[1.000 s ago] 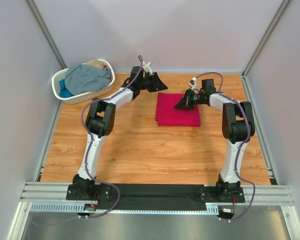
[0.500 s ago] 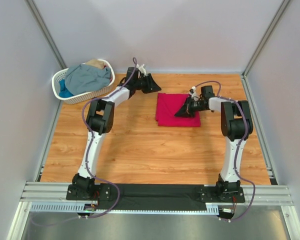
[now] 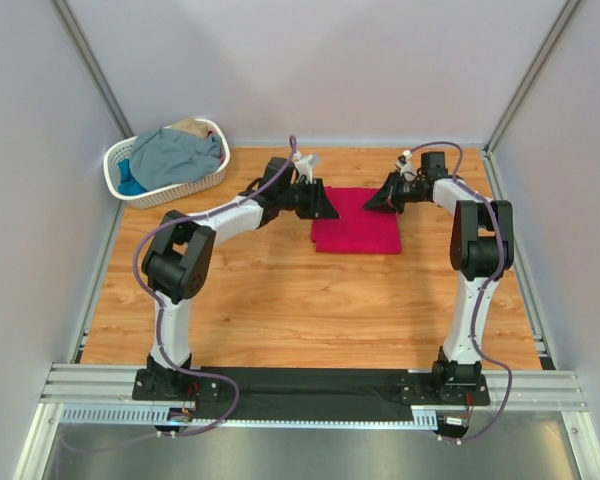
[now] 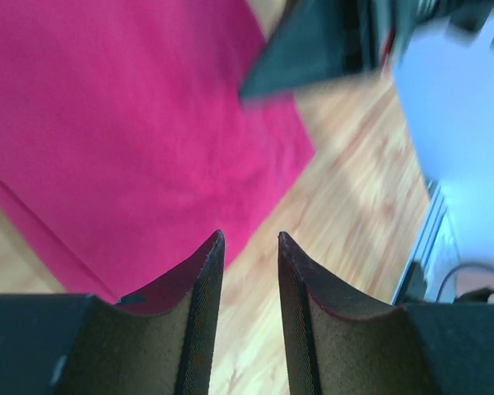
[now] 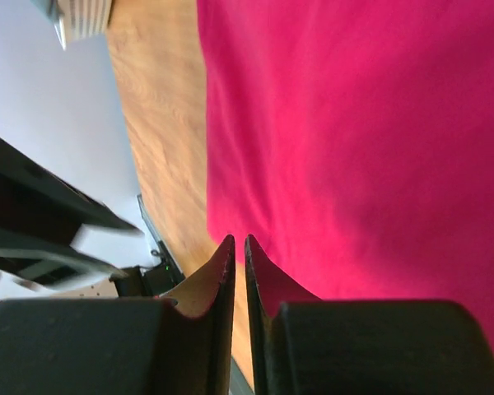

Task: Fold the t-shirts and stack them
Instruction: Fold the tshirt

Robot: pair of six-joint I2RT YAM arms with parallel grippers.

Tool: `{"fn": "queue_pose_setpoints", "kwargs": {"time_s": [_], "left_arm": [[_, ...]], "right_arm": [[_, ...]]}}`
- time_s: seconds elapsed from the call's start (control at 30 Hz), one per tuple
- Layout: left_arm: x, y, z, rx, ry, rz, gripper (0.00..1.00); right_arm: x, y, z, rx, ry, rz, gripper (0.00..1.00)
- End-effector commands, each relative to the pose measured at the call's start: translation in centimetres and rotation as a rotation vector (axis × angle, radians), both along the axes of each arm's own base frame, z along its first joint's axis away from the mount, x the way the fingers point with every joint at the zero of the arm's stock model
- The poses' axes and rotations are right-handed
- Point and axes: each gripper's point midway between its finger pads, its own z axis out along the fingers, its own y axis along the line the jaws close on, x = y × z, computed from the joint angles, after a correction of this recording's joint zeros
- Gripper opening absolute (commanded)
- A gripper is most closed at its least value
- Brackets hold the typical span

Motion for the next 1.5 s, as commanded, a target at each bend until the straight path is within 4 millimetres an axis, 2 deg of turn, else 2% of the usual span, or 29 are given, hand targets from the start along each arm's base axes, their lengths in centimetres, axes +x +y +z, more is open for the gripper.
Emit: {"fn": "queue_pose_setpoints", "kwargs": {"time_s": [0.0,0.07,0.13,0.17,0.2,0.3,0.47,0.57,0.6,0.63,0.7,0.73,0.77,0.83,0.87,0.93,0.97,1.03,1.07,1.1,1.13,1.17,1.2,1.23,1.27,1.33,1.4,1.43,1.47], "left_arm": [[-1.4,0.0,-3.2,0.046,0.002,-0.023,0.39],[-1.7,0.2,-4.7,0.055,0.027,-0.019,0.39],[-1.9,0.4,-6.5,0.076,0.053,-0.018,0.39],[-2.0,0.4,-6.9,0.081,0.061,-0.018,0.38],[-2.1,0.4,-7.8,0.089,0.078,-0.018,0.38],[-2.0,0.6,-8.7,0.111,0.090,-0.008,0.37],[-2.1,1.2,-9.4,0.150,0.105,-0.001,0.36],[-2.7,1.3,-8.7,0.153,0.132,-0.007,0.36],[-3.0,1.5,-8.1,0.160,0.139,-0.010,0.36],[-2.9,1.7,-7.5,0.175,0.123,-0.010,0.36],[-3.0,2.2,-4.3,0.184,0.087,-0.002,0.36],[-3.1,2.5,-3.2,0.195,0.062,-0.001,0.37],[-3.3,2.9,-0.7,0.195,0.032,0.006,0.37],[-3.9,3.5,1.9,0.203,-0.007,-0.001,0.37],[-4.8,4.1,4.4,0.201,-0.032,0.000,0.37],[-5.8,5.0,6.4,0.209,-0.069,0.002,0.38],[-7.0,5.9,7.9,0.215,-0.085,0.005,0.38],[-8.2,7.2,8.7,0.244,-0.111,0.009,0.39],[-9.7,8.1,9.5,0.256,-0.118,0.005,0.39],[-10.4,8.8,9.6,0.265,-0.124,0.008,0.39],[-11.7,9.9,9.8,0.283,-0.134,0.019,0.39],[-12.3,10.5,9.9,0.289,-0.137,0.026,0.39],[-12.9,11.0,10.2,0.289,-0.147,0.032,0.39],[-14.2,11.6,10.6,0.271,-0.166,0.036,0.40],[-14.9,12.0,10.9,0.262,-0.178,0.038,0.40],[-16.6,13.2,11.5,0.249,-0.210,0.055,0.41],[-17.7,14.1,11.5,0.248,-0.230,0.068,0.41],[-18.3,14.5,10.5,0.254,-0.224,0.067,0.42],[-19.3,15.1,11.2,0.234,-0.258,0.077,0.42]], "right_arm": [[3.7,-2.5,0.4,0.015,-0.038,-0.052,0.11],[4.9,-3.4,-0.8,0.037,-0.010,-0.078,0.11],[6.4,-4.3,-1.0,0.051,-0.021,-0.101,0.11],[6.8,-4.6,-2.2,0.060,0.008,-0.113,0.11],[7.5,-4.9,-2.2,0.060,-0.009,-0.123,0.11],[8.5,-5.8,-3.6,0.070,0.005,-0.158,0.11],[9.4,-7.3,-4.3,0.076,0.009,-0.196,0.12],[9.4,-7.5,-2.6,0.113,-0.019,-0.185,0.14],[9.3,-7.2,-1.5,0.143,-0.029,-0.166,0.15],[9.4,-7.2,0.5,0.138,-0.065,-0.161,0.15],[8.9,-7.4,1.9,0.105,-0.055,-0.176,0.16],[8.7,-7.5,4.6,0.091,-0.105,-0.177,0.16],[8.0,-7.4,5.2,0.077,-0.075,-0.192,0.17],[6.8,-7.3,7.3,0.049,-0.091,-0.195,0.20],[5.3,-7.2,9.4,0.014,-0.115,-0.209,0.24],[3.4,-6.6,10.6,-0.055,-0.143,-0.197,0.28],[1.5,-6.8,12.1,-0.129,-0.131,-0.225,0.31],[-1.2,-6.1,11.9,-0.223,-0.106,-0.216,0.33],[-3.0,-6.6,13.0,-0.296,-0.111,-0.252,0.38],[-5.0,-5.6,12.2,-0.327,-0.089,-0.234,0.43],[-6.1,-5.3,12.5,-0.355,-0.102,-0.237,0.47],[-7.8,-5.1,14.0,-0.409,-0.157,-0.259,0.52],[-9.7,-3.9,13.2,-0.436,-0.151,-0.226,0.54],[-11.1,-3.6,13.0,-0.459,-0.148,-0.218,0.56],[-12.9,-2.8,14.5,-0.469,-0.201,-0.219,0.61],[-15.4,-2.5,13.8,-0.492,-0.191,-0.211,0.70],[-17.0,-2.0,13.9,-0.501,-0.218,-0.227,0.85],[-18.3,-2.3,14.5,-0.491,-0.255,-0.247,0.90],[-18.8,-2.5,14.5,-0.494,-0.276,-0.266,1.00]]}}
